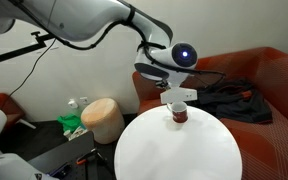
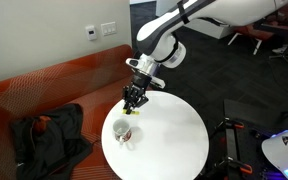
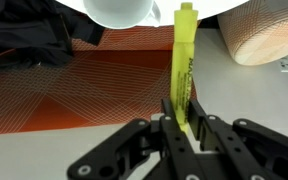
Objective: Put the marker in the mug
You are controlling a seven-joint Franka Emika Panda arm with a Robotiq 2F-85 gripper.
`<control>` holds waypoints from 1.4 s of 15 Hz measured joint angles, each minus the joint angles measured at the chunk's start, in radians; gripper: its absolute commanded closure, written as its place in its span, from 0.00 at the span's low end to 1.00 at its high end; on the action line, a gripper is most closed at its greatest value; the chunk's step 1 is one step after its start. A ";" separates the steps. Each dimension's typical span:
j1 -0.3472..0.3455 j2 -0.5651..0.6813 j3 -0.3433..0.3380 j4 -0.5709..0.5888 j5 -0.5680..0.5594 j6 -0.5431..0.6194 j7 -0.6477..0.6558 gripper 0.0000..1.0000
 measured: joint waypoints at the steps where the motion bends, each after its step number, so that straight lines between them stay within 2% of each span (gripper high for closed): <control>1: 0.002 0.001 -0.002 0.000 0.009 0.000 -0.001 0.95; 4: 0.004 0.011 -0.003 0.004 0.113 0.000 -0.077 0.95; 10: 0.008 0.053 -0.012 0.020 0.381 -0.019 -0.349 0.95; 15: 0.031 0.093 -0.051 0.030 0.444 -0.081 -0.480 0.95; 21: 0.054 0.142 -0.083 0.044 0.465 -0.096 -0.513 0.95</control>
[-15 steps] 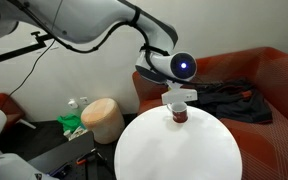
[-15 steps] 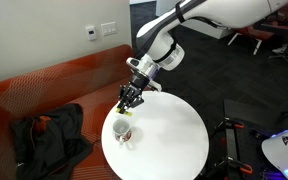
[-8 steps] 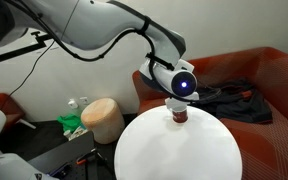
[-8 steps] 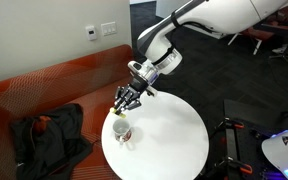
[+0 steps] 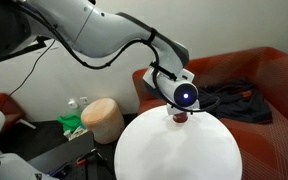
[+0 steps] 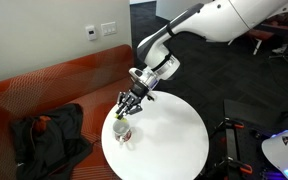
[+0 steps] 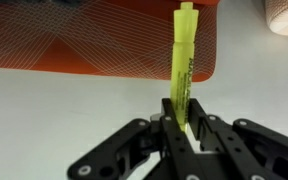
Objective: Put the marker in the mug
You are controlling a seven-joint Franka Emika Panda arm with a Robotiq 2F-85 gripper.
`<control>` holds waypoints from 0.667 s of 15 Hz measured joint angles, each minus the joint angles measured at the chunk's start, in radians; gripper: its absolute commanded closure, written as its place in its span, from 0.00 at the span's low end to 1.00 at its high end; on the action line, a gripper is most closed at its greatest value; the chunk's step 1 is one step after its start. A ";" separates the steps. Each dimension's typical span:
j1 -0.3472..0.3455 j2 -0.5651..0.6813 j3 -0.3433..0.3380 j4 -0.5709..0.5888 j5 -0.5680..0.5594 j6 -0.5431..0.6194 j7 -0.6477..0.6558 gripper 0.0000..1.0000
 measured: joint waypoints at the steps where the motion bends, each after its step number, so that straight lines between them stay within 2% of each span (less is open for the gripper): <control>1: 0.003 0.010 -0.003 0.004 0.000 -0.001 0.000 0.95; 10: 0.014 0.114 -0.008 0.095 0.005 -0.014 0.000 0.95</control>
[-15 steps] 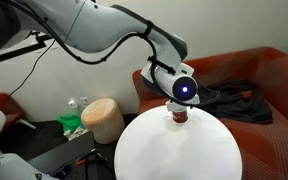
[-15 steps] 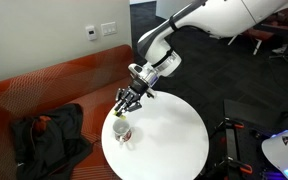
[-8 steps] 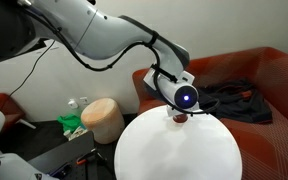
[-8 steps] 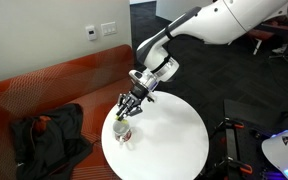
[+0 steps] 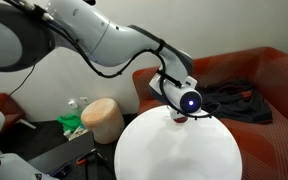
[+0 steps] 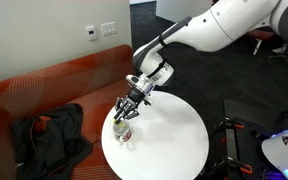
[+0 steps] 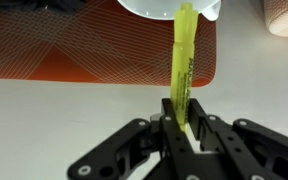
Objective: Put the marker in the mug
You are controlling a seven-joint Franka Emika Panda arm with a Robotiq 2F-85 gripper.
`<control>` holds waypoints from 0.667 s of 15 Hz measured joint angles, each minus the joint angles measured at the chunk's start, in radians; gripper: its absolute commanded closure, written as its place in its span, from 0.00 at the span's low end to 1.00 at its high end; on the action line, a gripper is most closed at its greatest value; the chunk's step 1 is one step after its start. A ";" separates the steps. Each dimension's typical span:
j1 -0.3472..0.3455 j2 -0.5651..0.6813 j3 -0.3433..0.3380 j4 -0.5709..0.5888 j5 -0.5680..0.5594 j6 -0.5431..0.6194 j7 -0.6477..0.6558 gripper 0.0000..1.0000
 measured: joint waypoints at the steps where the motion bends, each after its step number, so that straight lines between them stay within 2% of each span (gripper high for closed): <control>1: 0.000 0.011 0.000 0.012 0.001 0.000 0.000 0.95; 4: 0.000 0.042 -0.001 0.040 0.002 0.000 0.000 0.95; 5: 0.000 0.051 -0.002 0.047 0.002 0.000 0.000 0.55; 7: 0.000 0.065 -0.003 0.056 0.002 0.000 0.000 0.49; 10: 0.003 0.064 -0.003 0.057 0.002 0.000 0.000 0.25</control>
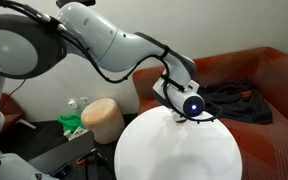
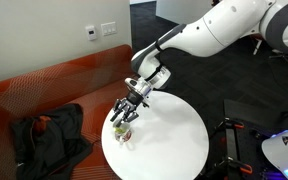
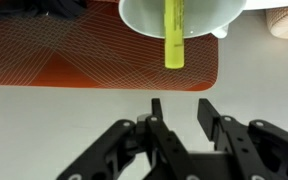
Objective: Put the marker in the mug
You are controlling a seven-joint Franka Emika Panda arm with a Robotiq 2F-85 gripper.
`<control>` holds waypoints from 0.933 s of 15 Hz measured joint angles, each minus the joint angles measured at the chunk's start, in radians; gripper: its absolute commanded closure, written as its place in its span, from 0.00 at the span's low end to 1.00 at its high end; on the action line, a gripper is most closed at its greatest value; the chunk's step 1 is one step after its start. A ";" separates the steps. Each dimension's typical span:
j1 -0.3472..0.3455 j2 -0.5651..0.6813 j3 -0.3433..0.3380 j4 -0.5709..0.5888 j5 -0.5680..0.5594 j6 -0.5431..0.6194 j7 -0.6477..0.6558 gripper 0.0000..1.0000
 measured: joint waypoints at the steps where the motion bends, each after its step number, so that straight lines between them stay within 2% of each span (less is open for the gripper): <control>1: 0.003 -0.006 0.000 0.000 0.000 0.000 0.000 0.19; 3: 0.009 -0.031 0.003 -0.007 0.004 -0.001 0.000 0.04; 4: 0.012 -0.052 0.006 -0.017 0.015 -0.001 0.000 0.00; 10: 0.028 -0.276 0.008 -0.184 0.111 -0.001 0.000 0.00; 14: 0.041 -0.403 -0.002 -0.294 0.126 -0.001 0.000 0.00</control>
